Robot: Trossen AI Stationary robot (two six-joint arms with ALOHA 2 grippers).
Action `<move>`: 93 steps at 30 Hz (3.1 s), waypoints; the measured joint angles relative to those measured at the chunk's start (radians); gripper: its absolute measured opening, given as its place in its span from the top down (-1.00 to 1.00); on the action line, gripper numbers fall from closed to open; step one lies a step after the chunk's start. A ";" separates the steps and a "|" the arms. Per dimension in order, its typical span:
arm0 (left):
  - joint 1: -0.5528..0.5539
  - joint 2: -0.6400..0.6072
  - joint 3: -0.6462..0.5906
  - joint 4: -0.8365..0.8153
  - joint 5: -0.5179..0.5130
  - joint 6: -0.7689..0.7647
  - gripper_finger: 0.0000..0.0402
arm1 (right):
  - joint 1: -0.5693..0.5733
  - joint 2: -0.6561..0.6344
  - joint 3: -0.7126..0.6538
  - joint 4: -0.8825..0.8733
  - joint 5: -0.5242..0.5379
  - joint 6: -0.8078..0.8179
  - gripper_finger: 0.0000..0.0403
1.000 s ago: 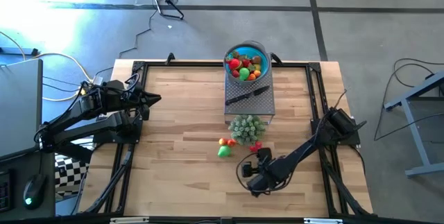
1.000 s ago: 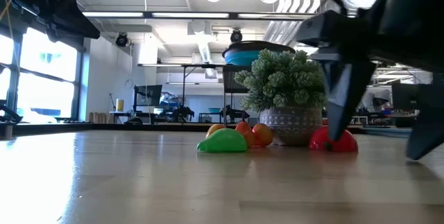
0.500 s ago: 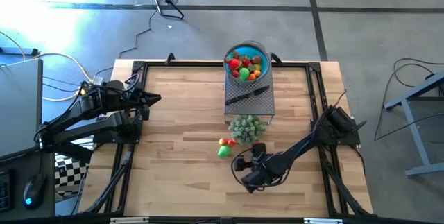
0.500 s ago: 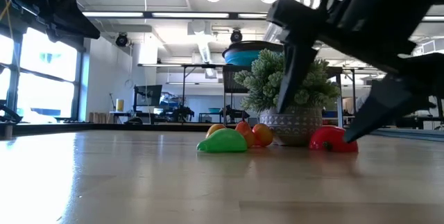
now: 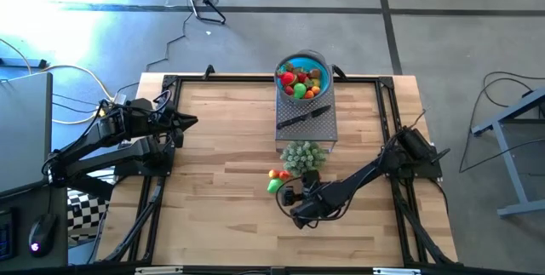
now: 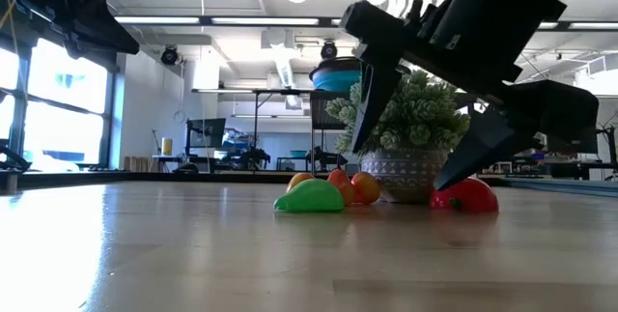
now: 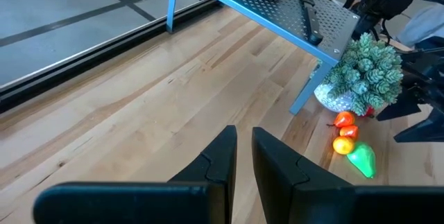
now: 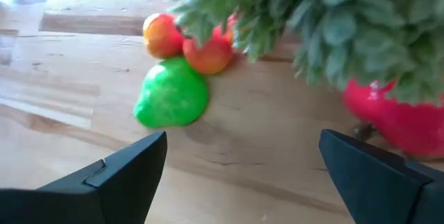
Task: Pick & Place Fruit
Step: Put the red apple into the blue strainer bowl
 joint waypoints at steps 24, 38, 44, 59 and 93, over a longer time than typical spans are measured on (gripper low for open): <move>0.000 0.000 0.000 0.000 0.005 -0.001 0.78 | 0.015 0.000 0.000 -0.204 -0.195 0.065 -0.84; 0.000 0.000 0.000 -0.001 0.000 0.000 0.78 | 0.110 -0.061 0.001 -0.342 -0.150 0.043 -0.84; 0.000 0.000 0.000 -0.001 0.000 0.000 0.78 | 0.137 -0.078 0.000 -0.396 -0.190 -0.153 -0.84; 0.000 0.000 0.000 -0.001 0.000 0.000 0.78 | 0.141 -0.091 0.000 -0.525 -0.274 -0.229 -0.84; 0.000 0.000 0.000 0.056 -0.001 0.007 0.78 | 0.126 -0.545 -0.281 -0.364 -0.053 -0.354 -0.84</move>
